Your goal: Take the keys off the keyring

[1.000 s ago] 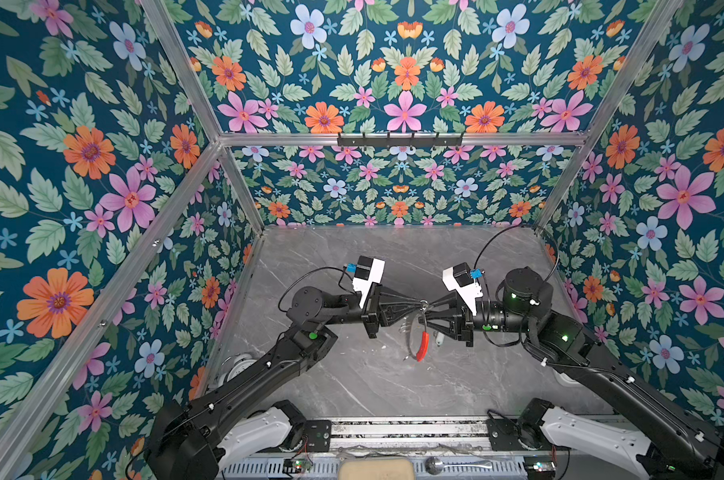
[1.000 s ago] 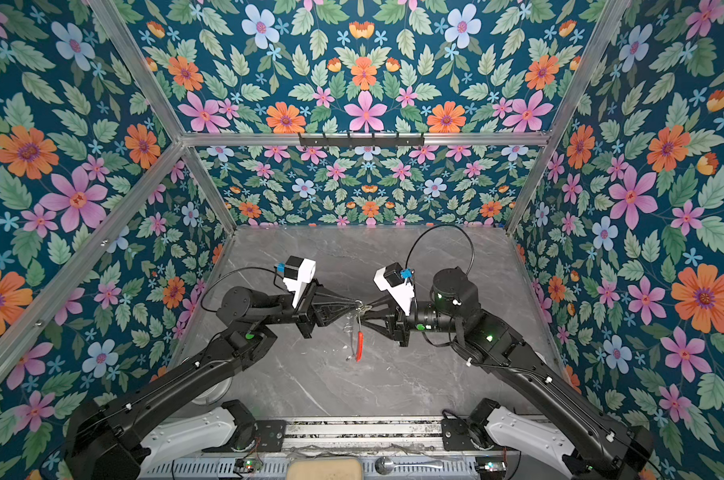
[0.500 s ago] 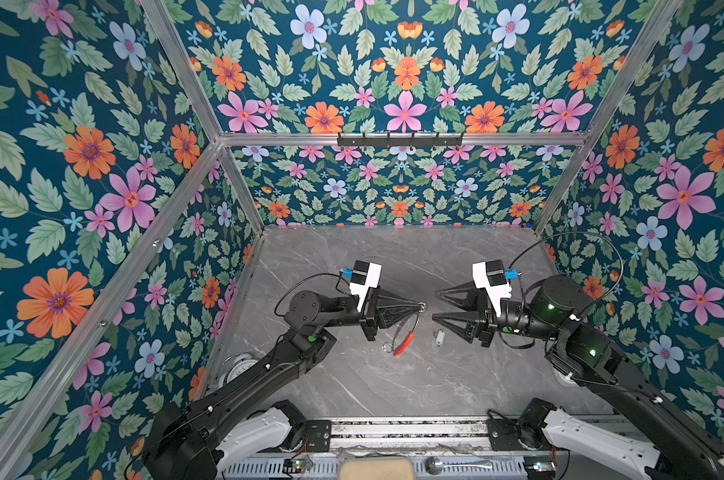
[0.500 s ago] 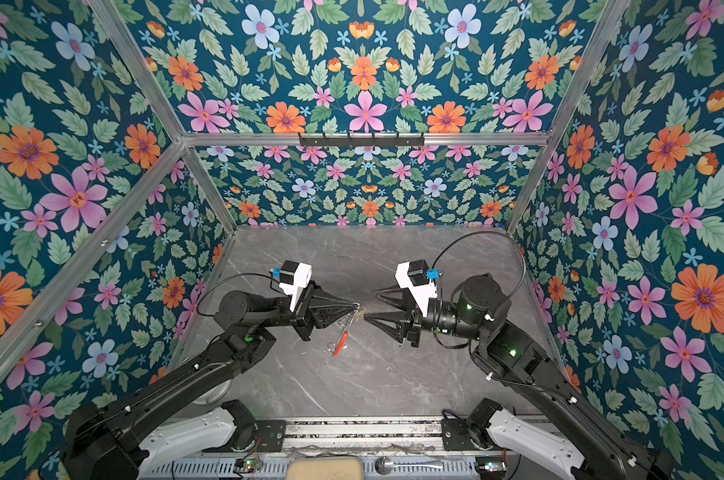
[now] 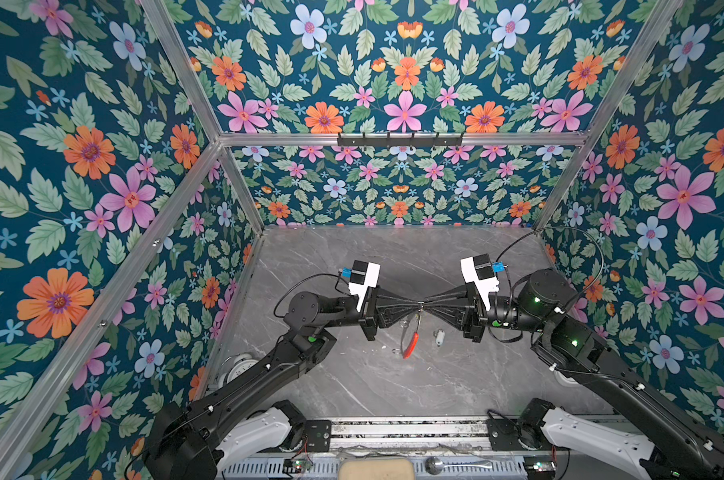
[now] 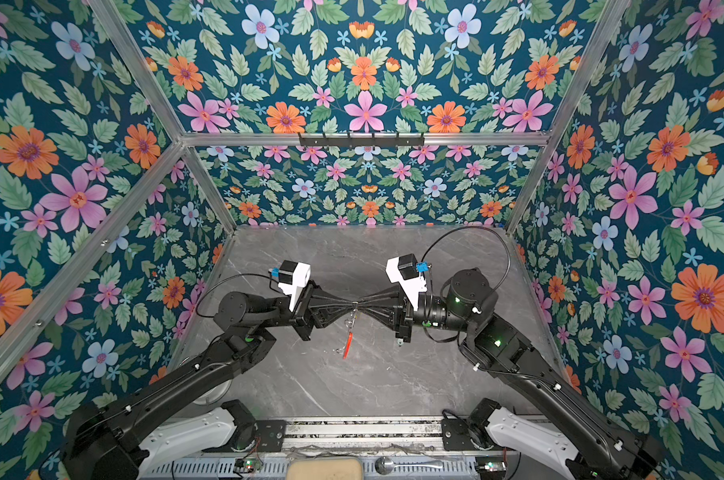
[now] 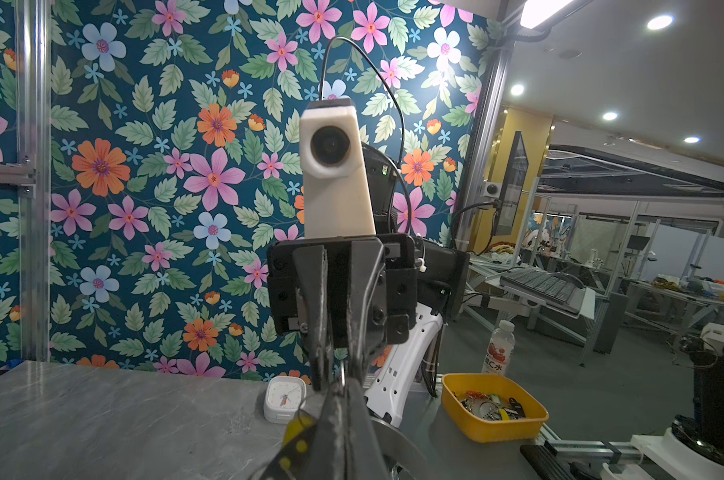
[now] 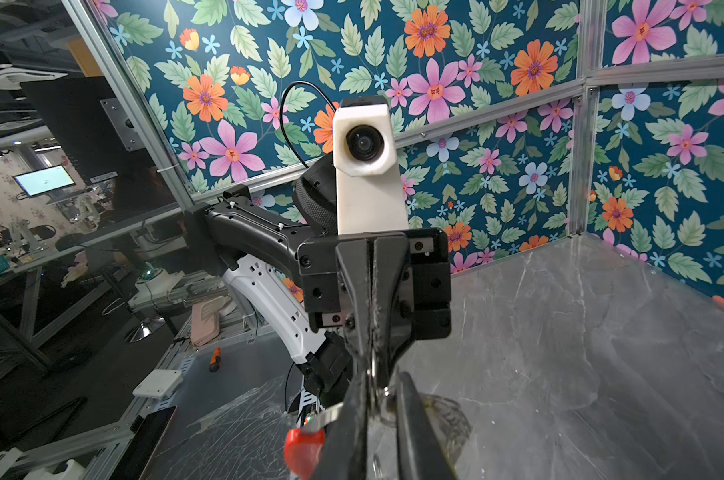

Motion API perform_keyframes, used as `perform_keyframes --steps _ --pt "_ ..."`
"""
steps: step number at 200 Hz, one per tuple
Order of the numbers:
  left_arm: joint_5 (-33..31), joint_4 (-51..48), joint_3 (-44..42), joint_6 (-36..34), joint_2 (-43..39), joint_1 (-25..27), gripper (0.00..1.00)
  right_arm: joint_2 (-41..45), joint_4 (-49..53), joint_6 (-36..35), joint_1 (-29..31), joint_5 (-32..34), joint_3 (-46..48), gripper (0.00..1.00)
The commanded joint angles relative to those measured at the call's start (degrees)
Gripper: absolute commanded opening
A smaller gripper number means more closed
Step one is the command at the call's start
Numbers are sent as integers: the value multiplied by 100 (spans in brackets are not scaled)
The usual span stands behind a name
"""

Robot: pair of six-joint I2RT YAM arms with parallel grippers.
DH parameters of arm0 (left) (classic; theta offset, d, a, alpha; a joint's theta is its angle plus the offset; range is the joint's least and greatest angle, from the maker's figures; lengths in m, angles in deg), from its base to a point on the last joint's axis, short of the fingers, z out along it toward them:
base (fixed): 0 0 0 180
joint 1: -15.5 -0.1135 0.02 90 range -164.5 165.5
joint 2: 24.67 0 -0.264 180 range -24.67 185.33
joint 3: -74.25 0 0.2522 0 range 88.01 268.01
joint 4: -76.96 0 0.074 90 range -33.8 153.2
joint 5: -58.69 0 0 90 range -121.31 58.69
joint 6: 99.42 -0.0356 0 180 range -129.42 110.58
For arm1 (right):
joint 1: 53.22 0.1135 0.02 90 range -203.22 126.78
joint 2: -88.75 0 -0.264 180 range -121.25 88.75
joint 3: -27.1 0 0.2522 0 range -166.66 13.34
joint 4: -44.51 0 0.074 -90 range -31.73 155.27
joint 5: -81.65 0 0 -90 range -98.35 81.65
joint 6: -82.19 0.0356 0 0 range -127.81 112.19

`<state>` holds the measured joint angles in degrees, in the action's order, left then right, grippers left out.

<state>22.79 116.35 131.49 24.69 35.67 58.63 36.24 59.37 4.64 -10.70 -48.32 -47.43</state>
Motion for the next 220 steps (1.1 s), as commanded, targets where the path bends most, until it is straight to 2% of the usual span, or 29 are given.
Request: perform_keyframes --steps 1,22,50,85,105,125,175,220 --pt "-40 235 19 -18 -11 -3 0 -14 -152 125 -3 -120 6 16" --pt "-41 235 29 -18 13 -6 0 -35 -159 152 1 -159 26 16" --pt "-45 240 37 -18 29 0 0 -31 -112 143 -4 -182 26 0" --pt "-40 0 124 -5 27 -12 0 -28 281 24 -5 18 -103 0" --pt "9 -524 207 -161 -54 -20 24 -42 1043 -218 1 406 -412 0" --pt "131 -1297 398 -406 -106 -31 33 -123 1875 -526 -3 617 -778 0" --pt "466 -3662 1243 -1332 78 -63 36 -603 3585 -1148 3 820 -1777 0" --pt "760 -4415 1640 -1574 280 -96 26 -769 3856 -1212 15 878 -2045 0"
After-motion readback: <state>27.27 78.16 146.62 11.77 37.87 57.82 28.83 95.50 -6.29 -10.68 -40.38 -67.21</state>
